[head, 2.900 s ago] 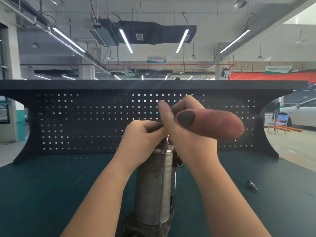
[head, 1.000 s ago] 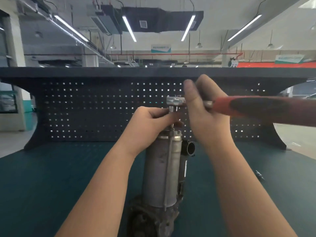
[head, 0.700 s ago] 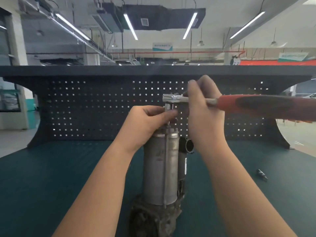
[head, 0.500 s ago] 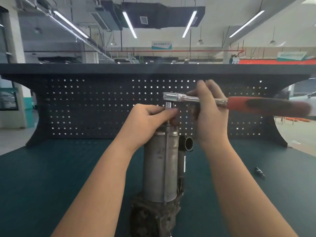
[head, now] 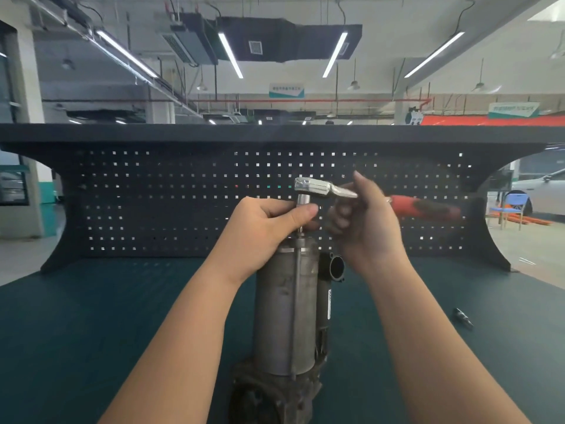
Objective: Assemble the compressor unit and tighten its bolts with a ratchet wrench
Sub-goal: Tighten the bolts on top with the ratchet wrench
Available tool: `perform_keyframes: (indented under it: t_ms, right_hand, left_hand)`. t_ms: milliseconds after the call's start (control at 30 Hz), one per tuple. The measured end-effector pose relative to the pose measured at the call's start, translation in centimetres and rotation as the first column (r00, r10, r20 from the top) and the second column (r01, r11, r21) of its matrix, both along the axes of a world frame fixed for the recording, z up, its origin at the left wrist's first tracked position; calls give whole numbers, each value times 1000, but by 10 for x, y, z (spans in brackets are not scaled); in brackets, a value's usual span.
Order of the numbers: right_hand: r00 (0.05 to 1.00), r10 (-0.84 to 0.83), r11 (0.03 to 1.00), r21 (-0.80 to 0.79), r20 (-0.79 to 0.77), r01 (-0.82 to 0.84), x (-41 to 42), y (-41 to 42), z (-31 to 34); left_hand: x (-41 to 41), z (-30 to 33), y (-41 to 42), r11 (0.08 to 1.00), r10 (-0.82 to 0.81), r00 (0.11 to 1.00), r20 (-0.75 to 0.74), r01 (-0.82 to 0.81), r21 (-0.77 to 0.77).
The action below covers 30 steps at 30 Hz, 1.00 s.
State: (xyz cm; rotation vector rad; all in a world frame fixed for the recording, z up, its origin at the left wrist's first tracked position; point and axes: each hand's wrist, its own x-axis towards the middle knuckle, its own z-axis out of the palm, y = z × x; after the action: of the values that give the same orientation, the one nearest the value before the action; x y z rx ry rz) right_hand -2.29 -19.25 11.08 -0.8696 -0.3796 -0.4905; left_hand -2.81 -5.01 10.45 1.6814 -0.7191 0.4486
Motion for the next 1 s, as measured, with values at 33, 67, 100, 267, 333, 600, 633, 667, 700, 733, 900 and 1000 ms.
perform_keyframes:
  t_ms: [33, 67, 100, 267, 333, 600, 633, 667, 700, 733, 900, 1000]
  right_hand:
    - [995, 82, 994, 76, -57, -78, 3, 1, -1]
    - [998, 39, 997, 61, -45, -37, 2, 1, 0]
    - [994, -100, 995, -22, 36, 100, 0, 1, 2]
    - [568, -369, 420, -413, 736, 808, -28, 1, 18]
    - [615, -386, 505, -400, 687, 764, -24, -4, 11]
    - [940, -272, 945, -128, 207, 302, -6, 5, 4]
    - [835, -390, 841, -219, 387, 495, -12, 4, 6]
    - [733, -430, 711, -302, 527, 635, -17, 6, 10]
    - [651, -433, 561, -378, 624, 736, -21, 7, 12]
    - [602, -428, 456, -414, 674, 788, -22, 6, 13]
    - [968, -221, 962, -134, 119, 236, -5, 1, -1]
    - [975, -220, 971, -89, 31, 222, -5, 2, 0]
  left_hand:
    - [0, 0, -2, 1000, 7, 1000, 15, -7, 8]
    - [0, 0, -3, 1000, 1, 1000, 16, -1, 6]
    - [0, 1, -4, 1000, -20, 1000, 5, 20, -8]
    - [-3, 2, -7, 997, -72, 997, 24, 71, 18]
    - [-2, 2, -6, 998, -57, 998, 15, 56, 25]
    - [0, 2, -4, 999, -47, 999, -14, 47, -26]
    - [-1, 3, -4, 997, -68, 997, -22, 67, -35]
    - [-2, 4, -5, 996, -81, 996, -23, 81, -30]
    - [-3, 4, -6, 996, -92, 996, -16, 92, -18]
    - [-3, 4, -6, 995, -97, 995, -7, 97, -6]
    - [3, 1, -1, 999, -52, 999, 6, 52, -1]
    - [3, 0, -2, 999, -50, 999, 3, 50, 13]
